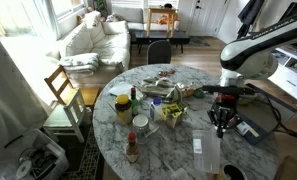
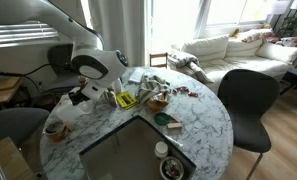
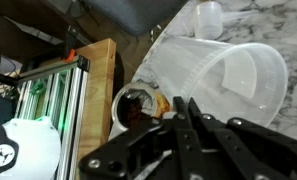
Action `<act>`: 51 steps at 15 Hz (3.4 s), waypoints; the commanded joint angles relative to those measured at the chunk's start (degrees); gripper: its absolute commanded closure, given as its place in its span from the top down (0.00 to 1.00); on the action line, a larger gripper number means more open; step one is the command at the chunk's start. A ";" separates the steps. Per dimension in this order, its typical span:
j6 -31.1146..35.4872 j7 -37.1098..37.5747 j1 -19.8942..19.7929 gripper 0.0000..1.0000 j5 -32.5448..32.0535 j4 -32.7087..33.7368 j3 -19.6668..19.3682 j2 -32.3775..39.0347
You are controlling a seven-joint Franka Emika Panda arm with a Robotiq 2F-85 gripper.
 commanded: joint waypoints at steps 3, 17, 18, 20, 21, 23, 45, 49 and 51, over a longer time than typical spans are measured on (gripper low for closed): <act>-0.32 11.82 2.57 0.01 -17.48 -1.24 0.97 -11.22; 24.64 16.83 1.97 0.01 -34.91 -5.50 4.59 -12.43; 27.05 17.10 1.96 0.01 -35.36 -6.05 4.57 -12.04; 31.55 16.71 1.92 0.01 -35.32 -7.40 4.46 -11.68; 34.35 16.41 1.90 0.01 -35.07 -8.33 4.39 -11.82; 38.38 15.85 1.81 0.01 -35.17 -9.58 4.22 -11.50; 17.81 -3.59 7.53 1.00 -8.00 16.32 8.83 -3.27; 19.46 -1.94 7.98 1.00 -9.45 14.34 9.05 -4.93; 19.46 -1.94 7.73 1.00 -9.48 14.21 8.93 -5.44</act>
